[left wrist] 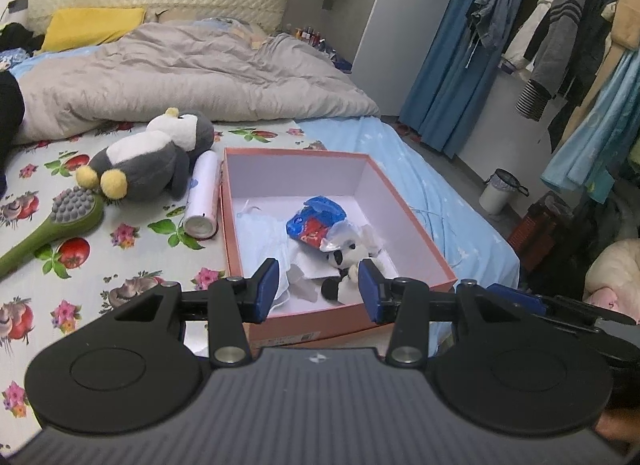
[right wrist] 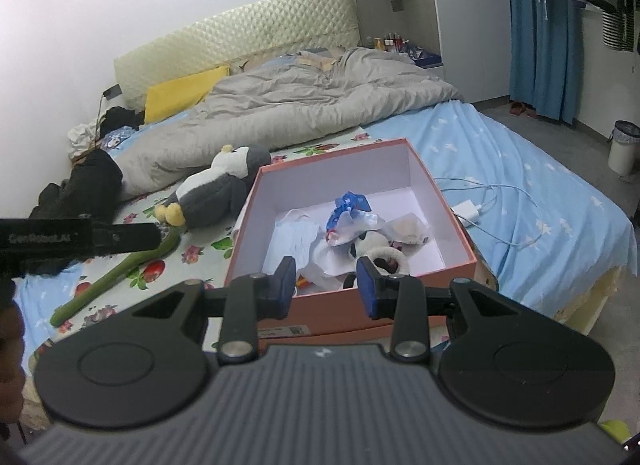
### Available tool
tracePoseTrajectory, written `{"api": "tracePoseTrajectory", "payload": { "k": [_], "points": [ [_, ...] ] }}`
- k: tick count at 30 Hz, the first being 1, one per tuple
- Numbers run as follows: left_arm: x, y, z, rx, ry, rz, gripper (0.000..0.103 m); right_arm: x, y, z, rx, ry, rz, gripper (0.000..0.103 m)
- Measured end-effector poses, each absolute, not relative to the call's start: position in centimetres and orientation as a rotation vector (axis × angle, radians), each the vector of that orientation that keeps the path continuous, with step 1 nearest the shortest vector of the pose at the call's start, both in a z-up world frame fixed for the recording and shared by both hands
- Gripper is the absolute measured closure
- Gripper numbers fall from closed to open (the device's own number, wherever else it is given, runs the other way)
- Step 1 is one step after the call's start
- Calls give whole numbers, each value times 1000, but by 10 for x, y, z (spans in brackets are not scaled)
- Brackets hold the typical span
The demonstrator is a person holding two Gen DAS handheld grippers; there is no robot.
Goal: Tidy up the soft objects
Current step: 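Withdraw both open grippers upward from the box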
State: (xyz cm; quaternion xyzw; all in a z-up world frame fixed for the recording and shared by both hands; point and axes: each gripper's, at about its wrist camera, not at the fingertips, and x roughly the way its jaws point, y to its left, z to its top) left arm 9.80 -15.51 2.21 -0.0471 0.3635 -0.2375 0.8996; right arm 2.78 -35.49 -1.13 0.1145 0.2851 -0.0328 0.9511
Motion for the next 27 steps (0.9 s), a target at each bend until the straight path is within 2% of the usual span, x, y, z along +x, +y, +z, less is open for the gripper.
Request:
{"api": "tracePoseTrajectory", "payload": {
  "k": [27],
  "points": [
    [95, -149, 11, -94, 764, -475, 53, 25, -361, -16, 239, 584, -107, 66]
  ]
}}
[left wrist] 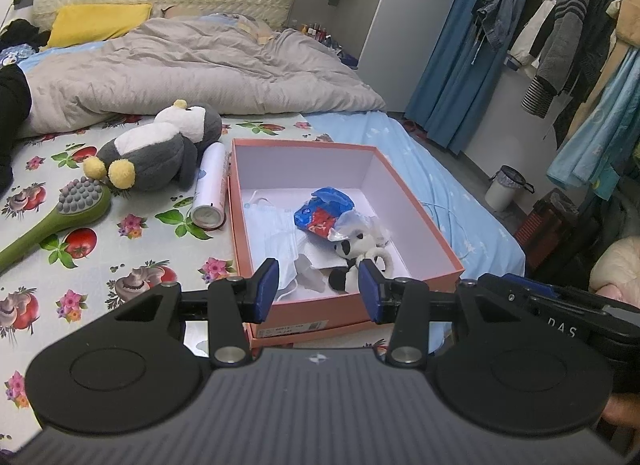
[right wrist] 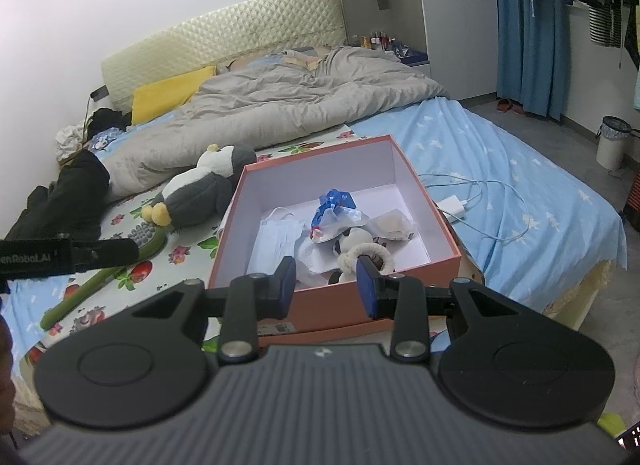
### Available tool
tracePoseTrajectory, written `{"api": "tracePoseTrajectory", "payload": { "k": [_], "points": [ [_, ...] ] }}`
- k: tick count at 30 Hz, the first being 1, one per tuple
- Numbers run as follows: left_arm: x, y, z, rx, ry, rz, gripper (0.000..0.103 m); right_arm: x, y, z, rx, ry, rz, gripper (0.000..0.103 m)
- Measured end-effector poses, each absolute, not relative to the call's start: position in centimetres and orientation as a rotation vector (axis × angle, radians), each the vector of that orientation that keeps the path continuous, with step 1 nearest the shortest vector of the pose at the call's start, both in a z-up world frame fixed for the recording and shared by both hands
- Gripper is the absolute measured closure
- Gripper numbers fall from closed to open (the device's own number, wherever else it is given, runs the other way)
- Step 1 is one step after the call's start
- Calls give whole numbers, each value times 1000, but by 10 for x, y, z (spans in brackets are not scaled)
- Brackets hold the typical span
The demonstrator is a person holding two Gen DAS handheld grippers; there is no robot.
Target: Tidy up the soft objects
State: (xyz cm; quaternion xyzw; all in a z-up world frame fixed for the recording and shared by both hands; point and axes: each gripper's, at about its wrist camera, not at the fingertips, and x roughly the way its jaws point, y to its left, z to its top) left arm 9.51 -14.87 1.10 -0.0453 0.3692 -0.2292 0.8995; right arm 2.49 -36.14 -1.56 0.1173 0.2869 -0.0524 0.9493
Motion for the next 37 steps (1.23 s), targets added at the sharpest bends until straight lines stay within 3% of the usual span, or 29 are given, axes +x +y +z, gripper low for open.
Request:
{"api": "tracePoseTrajectory", "payload": {
  "k": [5, 7, 9, 11, 14, 37],
  "points": [
    [95, -149, 12, -94, 764, -476, 53, 25, -362, -16, 240, 584, -110, 65],
    [95, -149, 11, -97, 764, -474, 48, 24, -362, -17, 241, 582, -113, 45],
    [95, -149, 11, -97, 765, -476, 33, 24, -362, -17, 245, 576, -113, 13],
    [95, -149, 11, -91, 761, -474, 10, 25, -363, -18, 250, 583, -115, 15],
    [94, -148, 12, -89, 748, -456, 2, 26, -364, -20, 251, 600, -129, 15],
    [96, -146, 8, -34, 782, -389, 0, 23, -363, -21, 260, 603, -135, 15]
  ]
}}
